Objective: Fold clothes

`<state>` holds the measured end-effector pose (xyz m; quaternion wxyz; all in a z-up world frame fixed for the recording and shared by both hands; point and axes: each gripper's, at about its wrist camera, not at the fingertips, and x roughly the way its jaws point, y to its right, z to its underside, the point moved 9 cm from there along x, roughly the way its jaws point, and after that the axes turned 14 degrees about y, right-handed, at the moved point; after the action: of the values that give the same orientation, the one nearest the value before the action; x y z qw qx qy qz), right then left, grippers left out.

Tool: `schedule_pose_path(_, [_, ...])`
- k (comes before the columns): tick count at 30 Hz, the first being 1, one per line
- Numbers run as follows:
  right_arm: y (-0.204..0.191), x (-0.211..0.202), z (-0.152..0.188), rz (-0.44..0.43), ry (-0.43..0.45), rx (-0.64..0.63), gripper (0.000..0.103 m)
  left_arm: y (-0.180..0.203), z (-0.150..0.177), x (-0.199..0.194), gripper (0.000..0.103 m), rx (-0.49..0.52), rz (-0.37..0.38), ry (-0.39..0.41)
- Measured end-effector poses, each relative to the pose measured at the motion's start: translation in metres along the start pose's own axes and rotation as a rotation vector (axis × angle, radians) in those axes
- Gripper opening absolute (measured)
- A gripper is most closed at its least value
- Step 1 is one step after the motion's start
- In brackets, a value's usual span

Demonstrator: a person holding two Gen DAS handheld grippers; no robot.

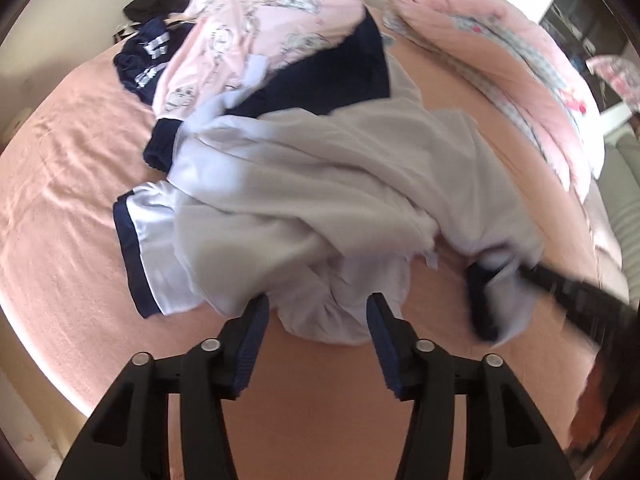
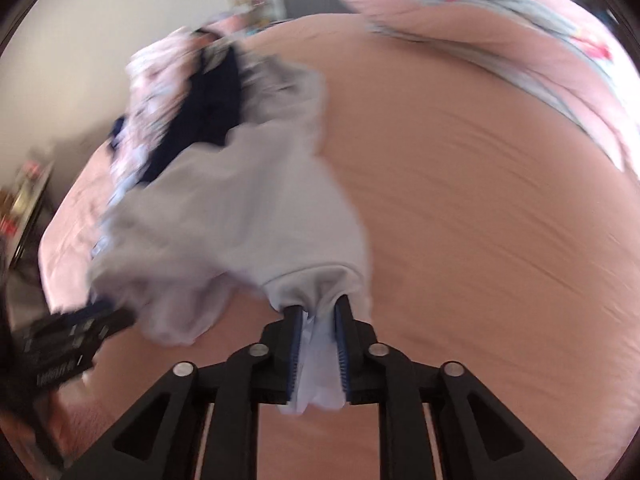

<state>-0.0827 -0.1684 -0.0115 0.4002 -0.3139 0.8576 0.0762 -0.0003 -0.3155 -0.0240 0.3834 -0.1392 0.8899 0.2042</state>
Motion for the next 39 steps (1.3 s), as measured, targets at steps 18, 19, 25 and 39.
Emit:
schedule_pose_path(18, [-0.088, 0.059, 0.028, -0.012, -0.034, -0.180, 0.003, -0.024, 0.005, 0.001, 0.048, 0.009, -0.025, -0.006])
schedule_pose_path(19, [-0.083, 0.053, 0.027, 0.015, -0.019, -0.193, 0.003, -0.021, 0.005, 0.000, 0.048, 0.015, -0.020, -0.006])
schedule_pose_path(25, [-0.041, 0.004, 0.014, 0.132, 0.083, -0.195, 0.002, 0.009, 0.012, -0.016, 0.034, 0.050, 0.043, 0.003])
schedule_pose_path(39, [0.147, -0.185, 0.032, 0.449, 0.243, -0.069, 0.001, 0.160, 0.041, -0.012, 0.034, 0.176, 0.234, -0.080])
